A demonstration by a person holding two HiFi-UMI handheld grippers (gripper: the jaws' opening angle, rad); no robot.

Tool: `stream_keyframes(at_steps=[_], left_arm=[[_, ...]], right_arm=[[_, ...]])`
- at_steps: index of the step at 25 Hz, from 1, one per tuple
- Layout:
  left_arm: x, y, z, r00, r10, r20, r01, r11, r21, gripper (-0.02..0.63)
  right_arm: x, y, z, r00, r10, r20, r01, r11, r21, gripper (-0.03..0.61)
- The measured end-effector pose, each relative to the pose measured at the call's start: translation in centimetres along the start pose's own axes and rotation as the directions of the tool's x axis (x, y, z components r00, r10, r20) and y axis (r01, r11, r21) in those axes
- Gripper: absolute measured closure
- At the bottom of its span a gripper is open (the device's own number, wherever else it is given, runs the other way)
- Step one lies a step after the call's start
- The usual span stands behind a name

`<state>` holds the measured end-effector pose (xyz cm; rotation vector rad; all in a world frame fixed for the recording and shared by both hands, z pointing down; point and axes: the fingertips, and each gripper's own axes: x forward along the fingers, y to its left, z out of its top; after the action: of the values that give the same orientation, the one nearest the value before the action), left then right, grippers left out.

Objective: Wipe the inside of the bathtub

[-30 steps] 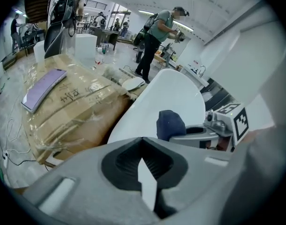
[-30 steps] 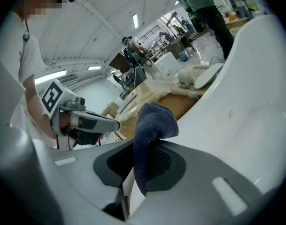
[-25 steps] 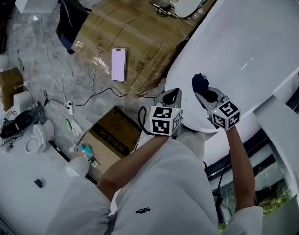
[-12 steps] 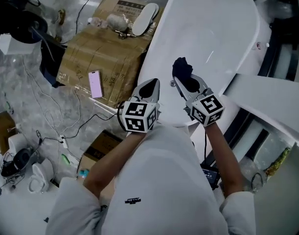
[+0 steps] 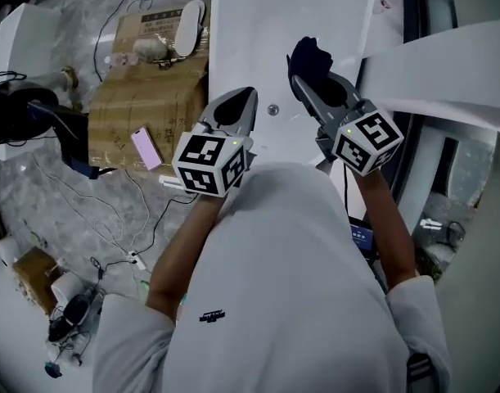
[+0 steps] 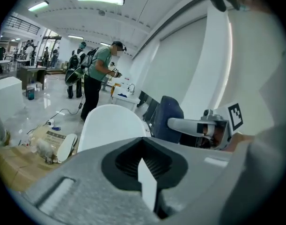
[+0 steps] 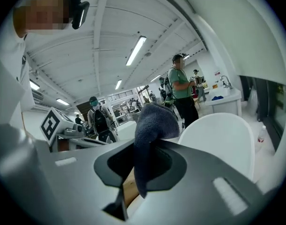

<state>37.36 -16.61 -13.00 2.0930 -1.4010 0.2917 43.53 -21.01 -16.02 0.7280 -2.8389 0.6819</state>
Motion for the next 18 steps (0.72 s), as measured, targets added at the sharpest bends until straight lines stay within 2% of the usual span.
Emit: stream_keyframes(at_steps=[6, 12, 18], left_arm=[[-1.0, -2.5, 2.9, 0.997, -0.066, 0.041, 0.064, 0.996, 0.061, 0.618], [-1.5, -5.0, 1.9, 0.995, -0.094, 0.017, 0.092, 0.99, 0.104, 0.618], [-1.6, -6.8, 1.5, 0.992, -0.128, 0.02, 0.125, 0.987, 0.103, 0.618]], right_arm=[[-3.8, 1.8, 2.0, 0.999, -0.029, 0.036, 0.032, 0.997, -0.075, 0.535], [-6.2, 3.4, 2.7, 0.997, -0.045, 0.066, 0.05, 0.995, -0.083, 0.535], [-7.8, 3.9, 2.7, 0.995, -0.063, 0.073, 0.069, 0.994, -0.082, 0.534]])
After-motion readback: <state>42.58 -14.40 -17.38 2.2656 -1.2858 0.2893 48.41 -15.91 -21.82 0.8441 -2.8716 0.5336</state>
